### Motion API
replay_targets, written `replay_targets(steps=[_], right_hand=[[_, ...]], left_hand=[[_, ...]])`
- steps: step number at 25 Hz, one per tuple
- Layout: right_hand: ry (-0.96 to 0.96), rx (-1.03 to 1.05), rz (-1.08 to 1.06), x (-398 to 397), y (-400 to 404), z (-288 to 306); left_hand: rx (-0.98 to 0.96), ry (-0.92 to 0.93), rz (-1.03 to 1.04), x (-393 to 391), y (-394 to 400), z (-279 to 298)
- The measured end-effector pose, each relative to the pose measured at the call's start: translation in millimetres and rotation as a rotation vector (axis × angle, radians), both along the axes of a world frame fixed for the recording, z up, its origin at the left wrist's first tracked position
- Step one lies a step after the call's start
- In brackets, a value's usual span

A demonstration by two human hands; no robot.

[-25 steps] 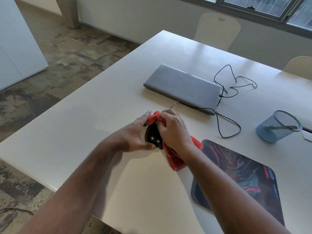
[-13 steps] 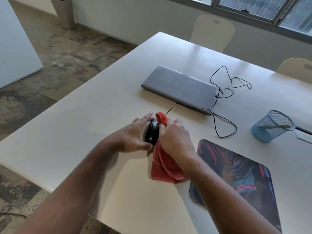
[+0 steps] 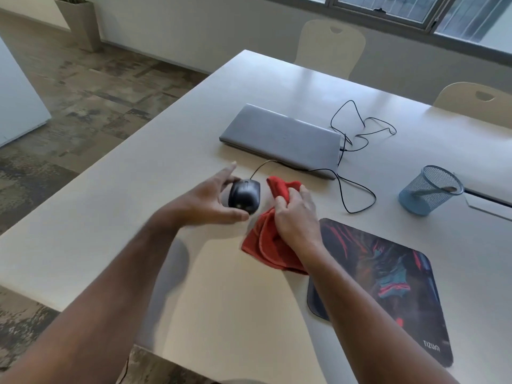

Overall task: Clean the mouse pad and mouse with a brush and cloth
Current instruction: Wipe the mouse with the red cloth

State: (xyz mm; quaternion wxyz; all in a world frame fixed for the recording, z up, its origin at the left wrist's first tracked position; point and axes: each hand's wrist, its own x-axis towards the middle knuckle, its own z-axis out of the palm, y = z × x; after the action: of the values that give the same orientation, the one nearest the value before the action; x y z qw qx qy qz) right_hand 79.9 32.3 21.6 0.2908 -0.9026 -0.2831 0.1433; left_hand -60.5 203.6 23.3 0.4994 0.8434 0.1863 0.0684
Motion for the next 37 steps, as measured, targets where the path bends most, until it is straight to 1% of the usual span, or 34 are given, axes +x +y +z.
replay_targets(steps=[2, 6, 8, 12, 17, 23, 26, 31, 35, 37], right_hand=[[-0.004, -0.098, 0.057, -7.3, 1.5, -5.1], [0.061, -0.111, 0.155, -8.9, 12.9, 5.7], [0.058, -0.123, 0.222, -12.6, 15.8, 8.2], [0.043, -0.048, 0.327, -28.4, 5.5, 2.9], [0.04, 0.077, 0.392, -56.0, -28.8, -1.6], [0.063, 0.138, 0.54, -70.1, -105.0, -4.2], [0.061, 0.183, 0.561, -69.9, -158.9, -4.3], [0.021, 0.304, 0.468, -79.2, -249.8, -8.0], [0.061, 0.328, 0.401, -93.8, -310.8, -4.6], [0.085, 0.3, 0.337, -94.1, -341.3, 3.7]], left_hand=[[-0.044, -0.029, 0.017, -0.1, 13.0, 8.0], [-0.065, -0.038, 0.012, 1.0, 22.3, 17.0], [-0.067, -0.041, 0.01, 1.7, 19.0, 15.2], [-0.083, -0.047, 0.021, -0.6, 10.7, 5.2], [-0.109, -0.074, 0.014, -2.1, -3.0, -2.6], [-0.091, -0.082, -0.041, 6.6, -20.5, -17.1], [-0.082, -0.076, -0.073, 15.2, -29.5, -25.8], [-0.073, -0.096, -0.069, 25.6, -40.4, -36.6], [-0.044, -0.091, -0.078, 28.2, -40.9, -40.2], [-0.017, -0.082, -0.084, 28.4, -41.6, -40.3]])
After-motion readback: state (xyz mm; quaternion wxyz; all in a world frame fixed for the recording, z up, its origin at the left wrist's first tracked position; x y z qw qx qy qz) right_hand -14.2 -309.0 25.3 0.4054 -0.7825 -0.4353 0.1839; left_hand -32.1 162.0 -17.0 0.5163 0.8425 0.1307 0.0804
